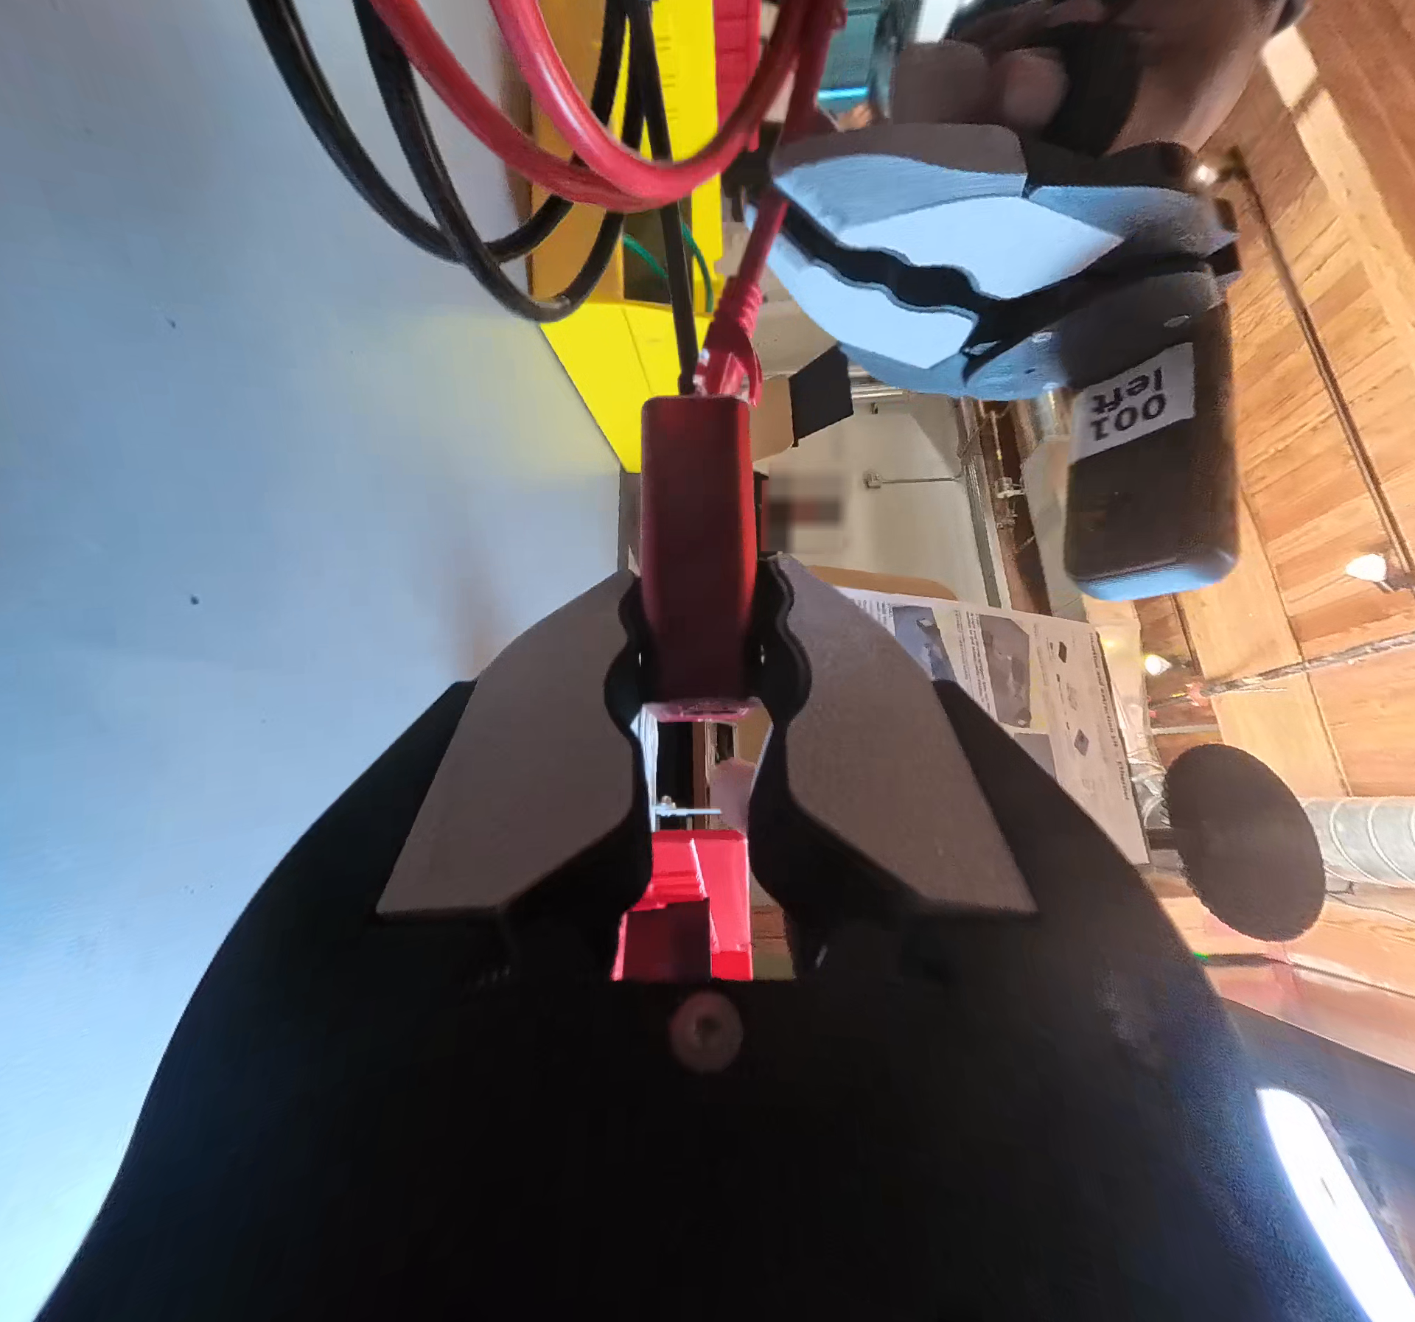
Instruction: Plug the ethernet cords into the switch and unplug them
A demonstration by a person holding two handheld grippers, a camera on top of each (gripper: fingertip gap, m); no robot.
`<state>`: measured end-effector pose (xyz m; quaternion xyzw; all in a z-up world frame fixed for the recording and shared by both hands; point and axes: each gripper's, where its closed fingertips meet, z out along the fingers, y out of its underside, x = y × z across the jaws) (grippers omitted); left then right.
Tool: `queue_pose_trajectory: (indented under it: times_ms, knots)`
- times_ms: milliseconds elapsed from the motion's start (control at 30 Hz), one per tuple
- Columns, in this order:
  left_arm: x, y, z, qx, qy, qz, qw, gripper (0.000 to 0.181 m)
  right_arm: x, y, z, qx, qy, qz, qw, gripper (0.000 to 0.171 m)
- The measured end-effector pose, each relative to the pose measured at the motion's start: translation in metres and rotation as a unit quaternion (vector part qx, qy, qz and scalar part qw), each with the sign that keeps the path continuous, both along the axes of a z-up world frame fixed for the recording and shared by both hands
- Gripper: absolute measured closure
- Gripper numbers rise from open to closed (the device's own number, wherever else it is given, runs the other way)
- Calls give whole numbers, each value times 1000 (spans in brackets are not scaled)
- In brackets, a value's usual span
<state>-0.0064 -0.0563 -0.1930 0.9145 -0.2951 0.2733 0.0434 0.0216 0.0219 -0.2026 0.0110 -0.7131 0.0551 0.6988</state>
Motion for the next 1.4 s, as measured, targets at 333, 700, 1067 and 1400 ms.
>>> queue_pose_trajectory:
  times_ms: [333,700,1067,1400]
  knots:
    - [2,-22,0,10,-30,-39,999,177,11,-26,15,-22,16,47,998,145]
    - [17,-61,-5,-18,-6,-177,984,176,12,-56,11,14,-11,109,994,145]
    - [26,-82,-7,-105,-124,-115,980,176,19,-75,12,26,-1,141,990,145]
    - [9,-52,-26,-23,-57,-22,998,175,5,-48,-1,20,-16,86,996,145]
